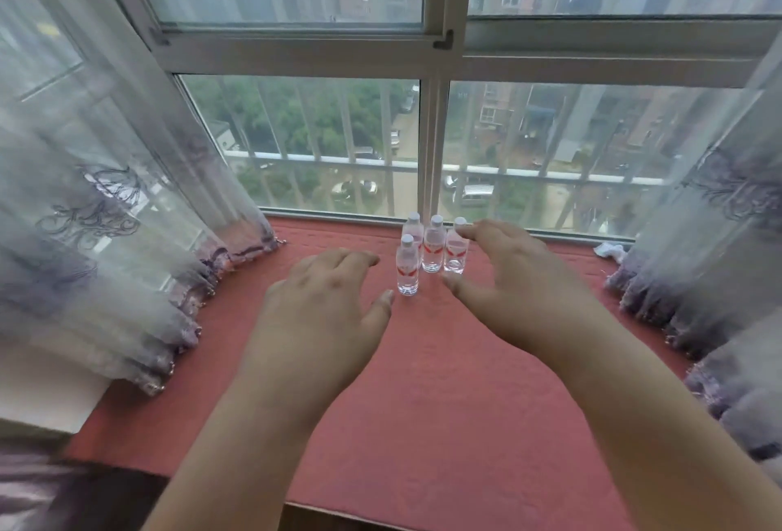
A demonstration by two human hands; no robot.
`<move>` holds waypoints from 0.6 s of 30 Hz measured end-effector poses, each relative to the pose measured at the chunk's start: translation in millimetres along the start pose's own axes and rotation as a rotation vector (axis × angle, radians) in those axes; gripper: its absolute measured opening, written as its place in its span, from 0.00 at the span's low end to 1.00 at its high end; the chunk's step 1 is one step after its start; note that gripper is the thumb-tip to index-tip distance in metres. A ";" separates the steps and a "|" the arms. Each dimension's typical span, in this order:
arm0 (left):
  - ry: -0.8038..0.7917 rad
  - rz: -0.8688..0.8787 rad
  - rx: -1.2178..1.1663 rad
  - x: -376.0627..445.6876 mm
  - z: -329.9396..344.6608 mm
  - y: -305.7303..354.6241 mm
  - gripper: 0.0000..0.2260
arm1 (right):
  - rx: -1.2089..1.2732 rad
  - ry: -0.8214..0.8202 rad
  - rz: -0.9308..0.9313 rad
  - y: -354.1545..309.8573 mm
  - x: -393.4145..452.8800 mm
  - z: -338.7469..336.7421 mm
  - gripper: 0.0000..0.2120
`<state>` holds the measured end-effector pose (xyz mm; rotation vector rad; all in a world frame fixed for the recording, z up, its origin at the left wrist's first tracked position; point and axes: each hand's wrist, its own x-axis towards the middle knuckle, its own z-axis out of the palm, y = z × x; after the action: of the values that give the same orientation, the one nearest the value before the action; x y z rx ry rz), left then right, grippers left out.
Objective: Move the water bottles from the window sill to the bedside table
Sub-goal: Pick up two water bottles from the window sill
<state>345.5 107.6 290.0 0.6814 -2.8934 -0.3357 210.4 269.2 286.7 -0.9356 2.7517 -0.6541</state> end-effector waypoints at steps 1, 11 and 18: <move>-0.003 0.016 -0.002 9.8 1.6 1.4 0.21 | 0.002 0.009 0.012 2.9 5.6 -1.9 0.26; -0.070 0.139 -0.038 109.2 33.3 1.8 0.19 | -0.018 0.071 0.111 29.7 70.7 1.5 0.27; -0.200 0.104 -0.019 180.7 90.5 -22.3 0.20 | 0.055 0.065 0.230 61.9 134.3 47.7 0.28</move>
<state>177.2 22.5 214.2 0.5184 -3.0954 -0.4403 84.4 214.1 214.5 -0.5840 2.8226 -0.7261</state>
